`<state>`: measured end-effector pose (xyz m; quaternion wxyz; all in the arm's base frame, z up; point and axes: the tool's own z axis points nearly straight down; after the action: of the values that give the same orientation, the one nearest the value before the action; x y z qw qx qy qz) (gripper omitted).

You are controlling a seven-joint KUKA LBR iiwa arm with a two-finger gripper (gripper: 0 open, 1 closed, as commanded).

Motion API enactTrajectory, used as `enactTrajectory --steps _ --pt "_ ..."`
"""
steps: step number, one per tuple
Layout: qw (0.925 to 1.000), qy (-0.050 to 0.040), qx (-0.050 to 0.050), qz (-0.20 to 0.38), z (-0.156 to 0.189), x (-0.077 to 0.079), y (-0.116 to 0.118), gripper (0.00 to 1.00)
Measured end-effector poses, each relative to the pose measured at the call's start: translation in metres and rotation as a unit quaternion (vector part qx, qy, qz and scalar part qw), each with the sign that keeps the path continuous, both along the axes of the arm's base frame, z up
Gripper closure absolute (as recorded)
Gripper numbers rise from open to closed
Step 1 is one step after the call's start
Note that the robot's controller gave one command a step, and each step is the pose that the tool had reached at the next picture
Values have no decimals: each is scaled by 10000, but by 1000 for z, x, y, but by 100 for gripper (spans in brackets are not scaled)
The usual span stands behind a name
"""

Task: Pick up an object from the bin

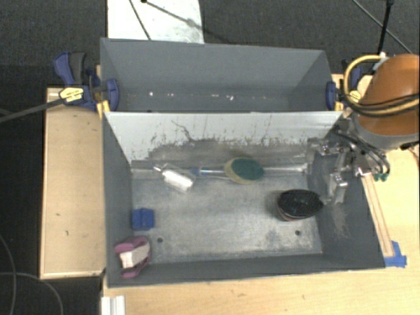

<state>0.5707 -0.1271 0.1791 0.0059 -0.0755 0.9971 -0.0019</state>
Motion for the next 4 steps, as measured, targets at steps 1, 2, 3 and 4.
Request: enactTrajectory --steps 1,2,3,4 --pt "9941 1 -27 1080 -102 1 -1 0" --pt "9046 8 44 4262 -106 -9 3 0" --pt "9057 48 -8 4239 -109 -11 -5 100" --pt "9060 28 15 4232 -108 -10 -2 0"
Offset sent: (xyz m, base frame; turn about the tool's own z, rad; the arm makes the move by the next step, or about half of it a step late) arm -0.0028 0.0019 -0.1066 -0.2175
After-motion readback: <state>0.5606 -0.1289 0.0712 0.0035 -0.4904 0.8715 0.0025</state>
